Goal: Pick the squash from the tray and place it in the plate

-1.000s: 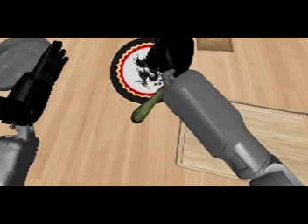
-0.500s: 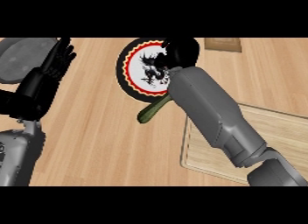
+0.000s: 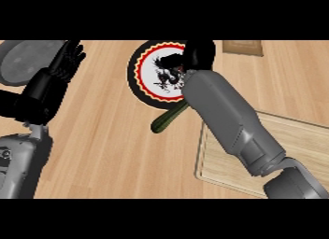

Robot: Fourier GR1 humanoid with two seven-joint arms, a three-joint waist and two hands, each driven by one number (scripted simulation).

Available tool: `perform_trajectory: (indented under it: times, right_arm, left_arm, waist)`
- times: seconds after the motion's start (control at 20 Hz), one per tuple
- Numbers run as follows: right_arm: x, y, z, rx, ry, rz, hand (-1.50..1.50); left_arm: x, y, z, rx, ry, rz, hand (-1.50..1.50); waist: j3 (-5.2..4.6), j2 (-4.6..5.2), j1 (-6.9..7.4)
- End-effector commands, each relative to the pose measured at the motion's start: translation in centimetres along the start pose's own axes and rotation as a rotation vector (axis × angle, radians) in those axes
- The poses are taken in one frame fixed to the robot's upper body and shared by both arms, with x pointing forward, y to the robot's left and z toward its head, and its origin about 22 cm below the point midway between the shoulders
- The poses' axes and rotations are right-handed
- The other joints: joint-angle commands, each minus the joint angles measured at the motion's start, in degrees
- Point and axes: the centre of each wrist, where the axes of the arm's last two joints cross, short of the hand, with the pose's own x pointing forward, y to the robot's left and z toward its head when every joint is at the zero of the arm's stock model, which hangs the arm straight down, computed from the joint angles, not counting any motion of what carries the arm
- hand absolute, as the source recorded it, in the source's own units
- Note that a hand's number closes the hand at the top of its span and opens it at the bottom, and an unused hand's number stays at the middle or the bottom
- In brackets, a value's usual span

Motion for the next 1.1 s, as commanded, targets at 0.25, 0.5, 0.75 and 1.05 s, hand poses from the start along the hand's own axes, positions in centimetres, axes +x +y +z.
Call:
perform_trajectory:
  times: [0.25,0.5,0.75,1.05]
  right_arm:
    - [1.4,-1.5,-0.8,-0.121,-0.023,-0.315,-1.5]
    - [-0.7,-1.1,-0.4,-0.156,0.003,-0.394,-1.5]
    - [-5.5,-1.0,0.5,-0.178,-0.009,-0.455,-1.5]
    - [-9.3,-3.1,1.3,-0.125,-0.063,-0.435,-1.5]
  left_arm:
    - [-0.7,0.3,0.1,0.026,0.024,-0.009,0.0]
    - [-2.1,-0.3,1.5,0.066,0.03,-0.002,0.0]
    - [-2.3,2.1,4.1,0.096,0.067,-0.009,0.0]
    - [-2.1,1.9,3.0,0.121,0.095,-0.014,0.0]
  waist:
    - [0.05,-0.55,-1.77]
    - [-0.02,-1.61,-3.8]
    - [0.0,-2.33,-5.99]
    - [-0.04,-2.75,-8.13]
